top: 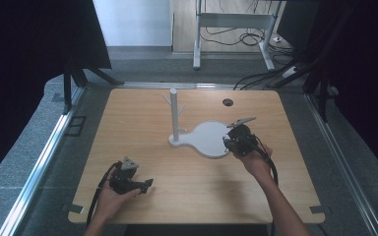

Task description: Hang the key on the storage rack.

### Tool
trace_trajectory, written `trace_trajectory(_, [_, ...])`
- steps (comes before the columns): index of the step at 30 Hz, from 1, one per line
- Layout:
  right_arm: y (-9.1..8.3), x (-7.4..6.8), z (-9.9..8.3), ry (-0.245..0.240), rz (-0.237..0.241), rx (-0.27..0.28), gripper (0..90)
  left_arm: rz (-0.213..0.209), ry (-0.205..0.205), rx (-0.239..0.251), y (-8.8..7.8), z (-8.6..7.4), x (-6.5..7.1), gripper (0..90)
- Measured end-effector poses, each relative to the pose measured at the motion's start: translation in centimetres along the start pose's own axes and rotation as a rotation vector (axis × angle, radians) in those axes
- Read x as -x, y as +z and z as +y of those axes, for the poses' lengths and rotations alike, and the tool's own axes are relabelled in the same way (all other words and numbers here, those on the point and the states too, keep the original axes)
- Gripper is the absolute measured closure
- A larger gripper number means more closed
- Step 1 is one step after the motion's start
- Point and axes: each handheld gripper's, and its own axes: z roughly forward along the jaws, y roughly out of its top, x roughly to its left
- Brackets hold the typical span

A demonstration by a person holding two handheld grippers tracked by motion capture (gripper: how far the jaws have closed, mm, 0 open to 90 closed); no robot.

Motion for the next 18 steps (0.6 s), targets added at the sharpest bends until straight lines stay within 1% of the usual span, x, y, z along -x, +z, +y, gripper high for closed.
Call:
trace_trajectory(1, [0.0,0.0,0.0,0.000,0.000,0.000,84.6,0.000,0.000,0.000,0.0,0.0,0.0,20.5])
trace_trajectory(2, [0.1,-0.2,0.5,-0.001,0.003,0.004,84.6,0.000,0.002,0.002,-0.1,0.0,0.0,20.5])
trace_trajectory(3, [0.1,-0.2,0.5,-0.001,0.003,0.004,84.6,0.000,0.002,0.002,-0.1,0.0,0.0,20.5])
trace_trajectory(6, [0.4,-0.5,1.3,-0.011,0.001,0.012,84.6,0.000,-0.002,0.005,-0.1,0.0,-0.1,20.5])
trace_trajectory(11, [0.7,-0.6,2.0,-0.012,0.000,0.020,84.6,-0.001,-0.003,0.006,-0.2,0.0,-0.1,20.5])
trace_trajectory(14, [1.2,-0.6,2.5,-0.021,-0.015,0.008,84.6,-0.001,-0.002,0.005,-0.1,0.0,-0.1,20.5])
trace_trajectory(18, [1.5,-0.8,2.9,-0.033,-0.028,0.007,84.6,0.000,-0.001,0.002,-0.1,0.0,-0.2,20.5])
